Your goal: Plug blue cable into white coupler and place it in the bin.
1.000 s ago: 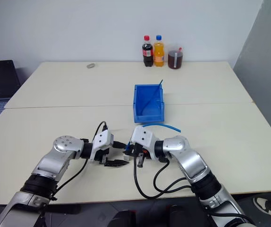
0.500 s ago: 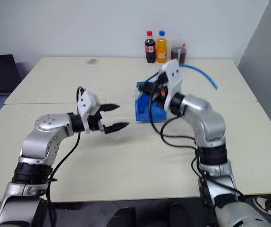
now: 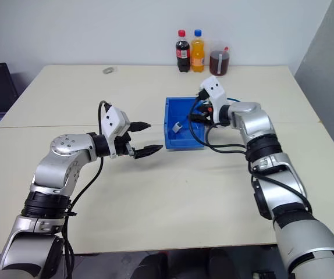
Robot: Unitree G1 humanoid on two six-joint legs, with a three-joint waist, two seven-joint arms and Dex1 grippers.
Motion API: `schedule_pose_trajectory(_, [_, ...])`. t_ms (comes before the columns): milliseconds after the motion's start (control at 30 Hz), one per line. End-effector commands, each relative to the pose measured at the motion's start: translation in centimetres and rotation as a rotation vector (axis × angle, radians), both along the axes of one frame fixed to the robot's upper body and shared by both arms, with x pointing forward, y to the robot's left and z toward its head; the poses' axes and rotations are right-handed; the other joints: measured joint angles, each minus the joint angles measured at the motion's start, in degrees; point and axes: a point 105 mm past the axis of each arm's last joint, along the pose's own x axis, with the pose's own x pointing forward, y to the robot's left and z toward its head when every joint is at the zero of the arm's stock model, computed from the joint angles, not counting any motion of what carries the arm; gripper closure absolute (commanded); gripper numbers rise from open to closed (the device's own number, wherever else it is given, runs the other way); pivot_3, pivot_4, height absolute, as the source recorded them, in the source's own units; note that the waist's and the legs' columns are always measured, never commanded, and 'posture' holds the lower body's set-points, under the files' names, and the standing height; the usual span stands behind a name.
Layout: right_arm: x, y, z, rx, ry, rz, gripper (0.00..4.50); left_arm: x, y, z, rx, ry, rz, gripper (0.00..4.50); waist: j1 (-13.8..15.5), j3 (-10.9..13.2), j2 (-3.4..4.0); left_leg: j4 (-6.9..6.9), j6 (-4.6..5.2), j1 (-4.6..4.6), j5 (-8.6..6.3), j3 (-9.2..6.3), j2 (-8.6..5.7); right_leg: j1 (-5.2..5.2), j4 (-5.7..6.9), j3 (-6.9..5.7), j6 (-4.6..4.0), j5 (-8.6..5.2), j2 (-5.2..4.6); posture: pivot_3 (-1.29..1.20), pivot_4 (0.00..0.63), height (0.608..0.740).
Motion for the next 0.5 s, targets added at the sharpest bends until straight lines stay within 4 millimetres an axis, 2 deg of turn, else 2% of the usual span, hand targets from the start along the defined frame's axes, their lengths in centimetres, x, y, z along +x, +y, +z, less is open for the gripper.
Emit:
schedule_pose_trajectory(33, [-1.7, -1.4, 1.8, -0.129, -0.049, 0.138, 0.56, 0.4, 1.1, 1.5, 0.006, -0.064, 0.042, 0.0, 0.1, 0.0, 0.01, 0.02, 0.01, 0.0, 0.0, -0.01, -0.01, 0.0, 0.01, -0.01, 0.0, 0.0, 0.0, 0.0, 0.15, 0.74])
schedule_pose_trajectory(100, [-2.4, -2.5, 1.6, -0.187, -0.043, 0.168, 0.04, 0.6, 1.7, 1.4, 0.001, -0.056, 0.067, 0.0, 0.1, 0.0, 0.01, 0.05, 0.01, 0.02, -0.01, -0.03, 0.01, 0.01, 0.03, -0.03, 0.0, 0.0, 0.01, 0.0, 0.15, 0.74])
schedule_pose_trajectory(167, [-2.9, -3.3, 1.5, -0.213, -0.036, 0.186, 0.02, 0.8, 2.2, 1.3, -0.009, -0.049, 0.095, 0.0, 0.1, 0.0, 0.01, 0.07, 0.01, 0.03, 0.0, -0.05, 0.04, 0.03, 0.05, -0.04, 0.01, 0.0, 0.04, 0.0, 0.15, 0.74])
schedule_pose_trajectory(300, [-4.2, -5.3, 2.0, -0.066, -0.078, 0.104, 0.02, 1.5, 5.5, 1.4, -0.044, -0.059, 0.279, 0.0, 0.0, 0.0, 0.01, 0.12, 0.01, 0.05, 0.0, -0.12, 0.1, 0.06, 0.12, -0.07, 0.01, 0.0, 0.09, 0.0, 0.15, 0.74])
schedule_pose_trajectory(400, [-5.0, -6.5, 1.7, 0.068, -0.088, 0.012, 0.02, 1.1, 6.2, 1.2, -0.052, -0.054, 0.3, 0.0, 0.0, 0.0, 0.0, 0.11, 0.01, 0.05, 0.0, -0.12, 0.09, 0.05, 0.15, -0.04, 0.01, 0.0, 0.07, 0.0, 0.15, 0.74])
schedule_pose_trajectory(500, [-6.5, -7.2, 0.7, 0.129, -0.082, -0.01, 0.02, 0.6, 6.6, 1.1, -0.067, -0.045, 0.289, 0.0, 0.4, 0.0, 0.0, 0.15, 0.0, 0.04, 0.0, -0.12, 0.03, 0.06, 0.23, -0.05, 0.01, 0.0, 0.01, 0.0, 0.15, 0.74])
